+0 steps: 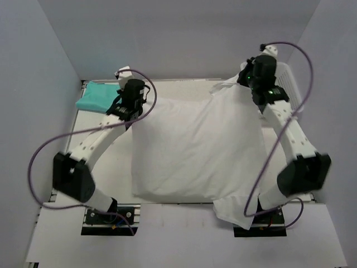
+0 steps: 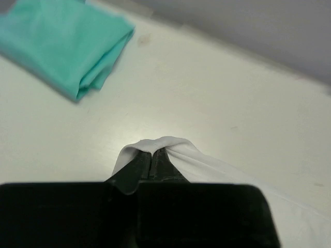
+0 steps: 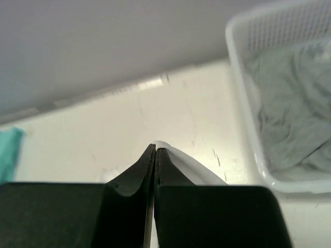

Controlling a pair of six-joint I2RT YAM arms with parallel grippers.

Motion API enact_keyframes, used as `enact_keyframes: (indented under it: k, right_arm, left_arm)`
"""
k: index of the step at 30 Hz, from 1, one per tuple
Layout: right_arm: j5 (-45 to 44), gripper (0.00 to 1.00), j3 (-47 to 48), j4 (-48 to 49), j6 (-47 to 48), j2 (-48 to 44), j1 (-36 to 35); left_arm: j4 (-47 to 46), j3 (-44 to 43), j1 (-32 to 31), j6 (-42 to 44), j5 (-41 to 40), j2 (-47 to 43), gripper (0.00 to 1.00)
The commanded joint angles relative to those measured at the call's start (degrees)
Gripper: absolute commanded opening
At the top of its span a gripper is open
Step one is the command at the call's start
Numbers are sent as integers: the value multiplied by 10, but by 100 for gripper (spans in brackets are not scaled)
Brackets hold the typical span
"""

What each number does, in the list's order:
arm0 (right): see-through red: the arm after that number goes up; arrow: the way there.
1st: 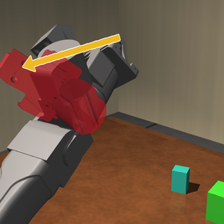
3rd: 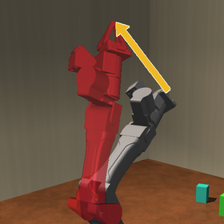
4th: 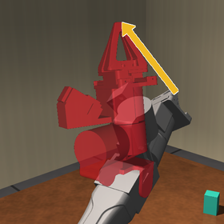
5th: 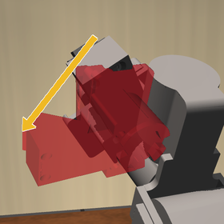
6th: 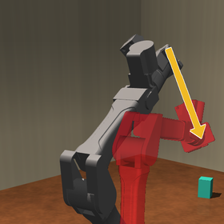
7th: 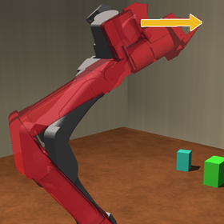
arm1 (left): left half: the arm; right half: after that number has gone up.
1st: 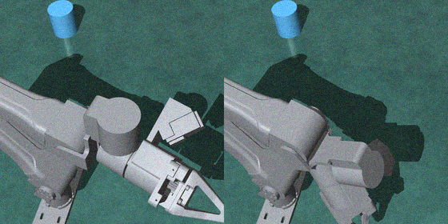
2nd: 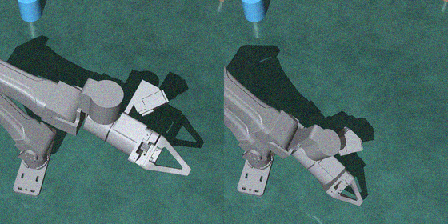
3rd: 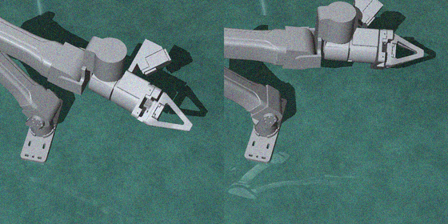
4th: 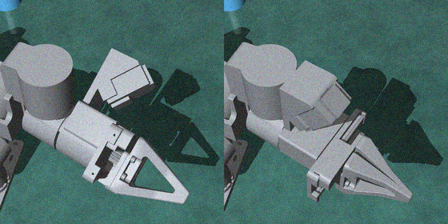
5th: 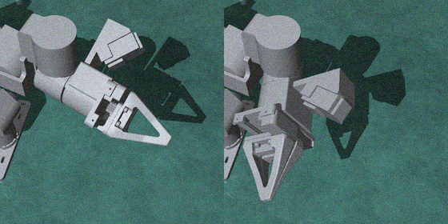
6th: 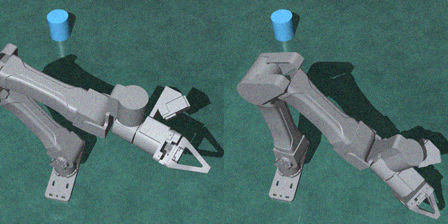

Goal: Fold and stack the t-shirts
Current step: Flatten out the tshirt

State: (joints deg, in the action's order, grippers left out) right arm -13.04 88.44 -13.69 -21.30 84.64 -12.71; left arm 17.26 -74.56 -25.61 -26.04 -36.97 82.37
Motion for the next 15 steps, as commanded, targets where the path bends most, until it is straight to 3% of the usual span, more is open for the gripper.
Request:
enact_keyframes:
  k: [1,2,3,4,5,6,7,10,12,13,15]
  right_arm:
    - [27,0,11,64,-9,100,6]
    - [28,0,22,54,-7,128,7]
    - [36,0,71,45,-5,204,6]
    - [34,7,90,25,-2,228,6]
    - [33,21,110,11,2,248,6]
    - [33,36,147,-14,7,285,3]
    - [41,45,167,-26,9,302,1]
    - [55,75,142,-2,20,288,-2]
    - [52,82,103,29,25,257,-4]
    - [51,90,91,34,24,247,-6]
    - [42,90,49,38,29,210,-11]
  left_arm:
    - [-4,1,65,-57,20,77,0]
    - [-4,-11,77,-57,31,110,9]
    - [4,-26,93,-57,38,182,47]
    - [28,-51,100,-57,53,218,79]
    - [57,-123,100,-57,66,253,100]
    - [109,-158,107,-57,72,283,100]
    - [125,-215,107,-57,78,308,100]
    - [119,-243,112,-21,124,337,100]
    - [99,-232,112,-4,157,320,100]
    - [77,-208,112,2,166,308,100]
    - [59,-170,112,8,185,277,100]
